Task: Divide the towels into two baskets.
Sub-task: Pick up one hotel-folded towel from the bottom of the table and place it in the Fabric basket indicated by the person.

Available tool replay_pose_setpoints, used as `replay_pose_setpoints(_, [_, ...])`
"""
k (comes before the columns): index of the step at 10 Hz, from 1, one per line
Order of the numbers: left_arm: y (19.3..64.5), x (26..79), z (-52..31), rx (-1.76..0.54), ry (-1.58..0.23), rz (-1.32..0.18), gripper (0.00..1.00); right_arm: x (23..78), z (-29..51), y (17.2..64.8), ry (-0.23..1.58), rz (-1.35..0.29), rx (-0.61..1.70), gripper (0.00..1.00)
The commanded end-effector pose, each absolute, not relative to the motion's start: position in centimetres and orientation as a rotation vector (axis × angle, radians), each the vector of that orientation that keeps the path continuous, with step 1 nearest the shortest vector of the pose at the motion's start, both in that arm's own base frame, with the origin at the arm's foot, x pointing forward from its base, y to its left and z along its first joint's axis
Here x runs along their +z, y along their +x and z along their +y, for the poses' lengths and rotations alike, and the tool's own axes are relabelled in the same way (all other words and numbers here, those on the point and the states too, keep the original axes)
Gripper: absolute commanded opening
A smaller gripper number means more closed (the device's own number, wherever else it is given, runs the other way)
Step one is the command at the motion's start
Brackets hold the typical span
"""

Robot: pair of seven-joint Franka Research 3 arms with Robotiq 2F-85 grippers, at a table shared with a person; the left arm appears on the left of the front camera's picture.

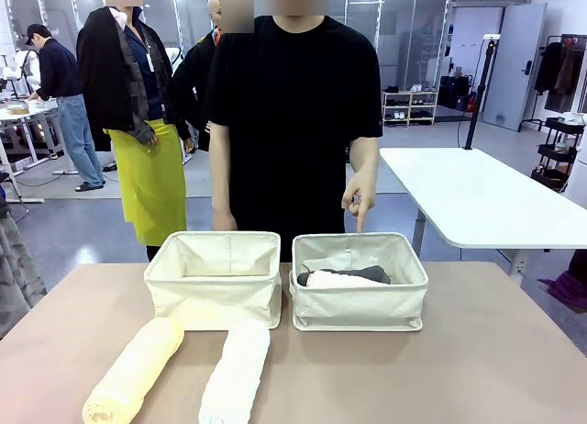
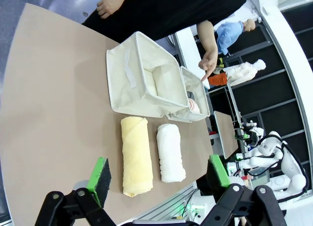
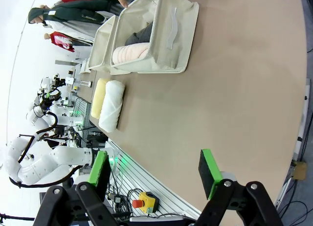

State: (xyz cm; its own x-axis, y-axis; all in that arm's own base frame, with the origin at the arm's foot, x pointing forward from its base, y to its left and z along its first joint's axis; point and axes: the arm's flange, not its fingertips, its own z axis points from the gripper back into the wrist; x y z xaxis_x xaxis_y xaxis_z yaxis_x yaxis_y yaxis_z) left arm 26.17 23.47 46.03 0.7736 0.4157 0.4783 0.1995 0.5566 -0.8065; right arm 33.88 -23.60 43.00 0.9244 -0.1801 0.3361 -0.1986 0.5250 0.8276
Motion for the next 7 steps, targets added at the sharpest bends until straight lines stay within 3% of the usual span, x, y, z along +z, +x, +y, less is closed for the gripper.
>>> replay_pose_setpoints(1, [27.7,46.8,19.8,0.051,-0.932,-0.636,1.0,43.4,-23.3,33.5,1.038,-0.394,-0.01,0.92])
replay_pose_setpoints(4, [30.1,47.1,11.3,-0.073,-0.846,-0.476,1.0,43.4,-23.3,33.5,1.038,-0.394,-0.01,0.92])
replay_pose_setpoints(7, [31.5,46.3,4.9,-0.125,-0.619,-0.393,1.0,43.4,-23.3,33.5,1.038,-0.394,-0.01,0.92])
